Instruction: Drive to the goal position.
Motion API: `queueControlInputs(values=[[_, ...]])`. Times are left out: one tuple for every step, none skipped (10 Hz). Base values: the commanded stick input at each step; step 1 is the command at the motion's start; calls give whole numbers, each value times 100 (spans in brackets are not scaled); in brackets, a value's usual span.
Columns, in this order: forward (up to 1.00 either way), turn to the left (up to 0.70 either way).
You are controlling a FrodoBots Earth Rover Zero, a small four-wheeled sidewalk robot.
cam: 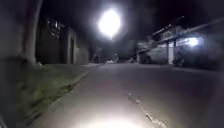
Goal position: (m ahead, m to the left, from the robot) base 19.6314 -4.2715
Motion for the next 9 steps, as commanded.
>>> queueControlInputs(values=[[100, 0], [100, 0], [100, 0], [100, 0], [100, 0], [100, 0], [100, 0], [100, 0], [100, 0]])
